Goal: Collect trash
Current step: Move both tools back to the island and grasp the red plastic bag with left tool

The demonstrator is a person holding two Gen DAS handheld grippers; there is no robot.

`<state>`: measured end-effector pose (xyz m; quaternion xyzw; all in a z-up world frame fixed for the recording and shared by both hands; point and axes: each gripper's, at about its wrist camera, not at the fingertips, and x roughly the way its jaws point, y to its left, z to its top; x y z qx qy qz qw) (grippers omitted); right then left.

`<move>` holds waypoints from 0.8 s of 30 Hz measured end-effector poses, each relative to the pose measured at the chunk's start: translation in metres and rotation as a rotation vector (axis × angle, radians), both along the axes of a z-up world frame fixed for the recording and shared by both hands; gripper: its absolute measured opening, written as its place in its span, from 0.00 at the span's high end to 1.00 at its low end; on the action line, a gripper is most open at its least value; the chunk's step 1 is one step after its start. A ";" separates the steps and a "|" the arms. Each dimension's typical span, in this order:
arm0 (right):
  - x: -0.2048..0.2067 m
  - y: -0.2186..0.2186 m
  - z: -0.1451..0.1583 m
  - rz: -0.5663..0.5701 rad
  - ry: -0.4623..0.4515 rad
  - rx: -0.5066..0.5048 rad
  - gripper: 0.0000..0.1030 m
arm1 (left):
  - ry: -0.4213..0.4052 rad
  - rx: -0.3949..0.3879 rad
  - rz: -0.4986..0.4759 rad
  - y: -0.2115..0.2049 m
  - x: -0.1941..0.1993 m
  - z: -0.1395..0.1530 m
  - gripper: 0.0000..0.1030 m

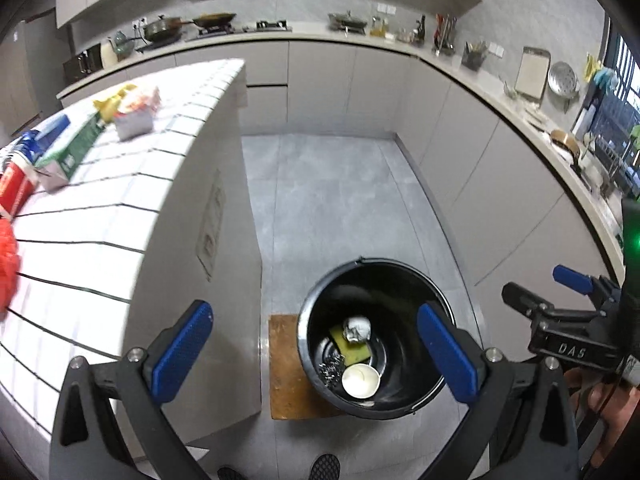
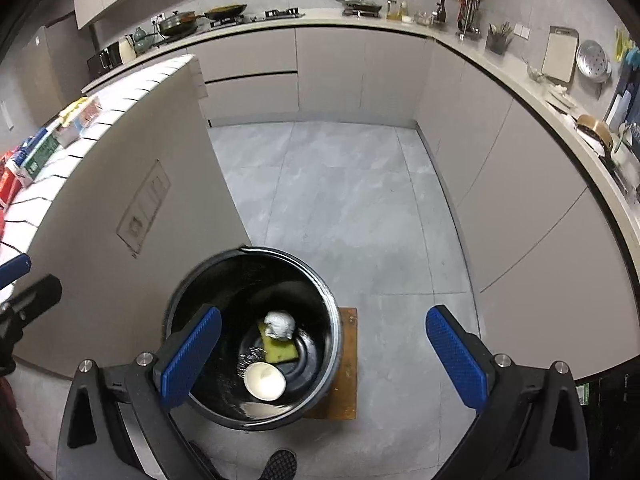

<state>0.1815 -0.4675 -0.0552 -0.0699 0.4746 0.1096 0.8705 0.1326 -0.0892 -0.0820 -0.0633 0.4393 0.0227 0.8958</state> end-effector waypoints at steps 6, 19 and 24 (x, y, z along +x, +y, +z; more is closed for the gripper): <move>-0.013 0.029 0.023 0.036 -0.040 0.007 0.00 | -0.046 0.026 0.059 0.028 -0.016 0.018 0.00; -0.031 0.142 0.056 0.214 -0.119 0.079 0.00 | -0.144 0.055 0.333 0.163 -0.060 0.038 0.00; -0.036 0.197 0.059 0.257 -0.112 0.073 0.00 | -0.173 0.056 0.455 0.225 -0.067 0.031 0.00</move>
